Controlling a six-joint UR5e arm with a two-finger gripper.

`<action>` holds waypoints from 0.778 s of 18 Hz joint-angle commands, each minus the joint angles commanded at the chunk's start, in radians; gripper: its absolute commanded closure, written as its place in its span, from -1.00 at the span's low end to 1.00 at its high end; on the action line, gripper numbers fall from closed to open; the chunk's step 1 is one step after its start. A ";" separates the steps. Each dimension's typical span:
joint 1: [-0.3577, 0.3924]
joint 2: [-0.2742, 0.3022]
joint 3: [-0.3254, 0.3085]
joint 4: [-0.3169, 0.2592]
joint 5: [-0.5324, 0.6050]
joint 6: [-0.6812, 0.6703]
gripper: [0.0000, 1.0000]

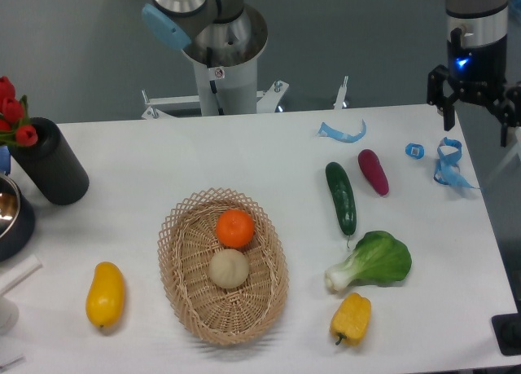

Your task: Pick up the yellow pepper from the table

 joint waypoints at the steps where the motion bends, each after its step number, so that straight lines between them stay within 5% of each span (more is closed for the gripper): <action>1: 0.000 0.000 -0.002 0.000 0.000 0.000 -1.00; 14: -0.009 -0.025 -0.040 0.002 -0.054 -0.017 -1.00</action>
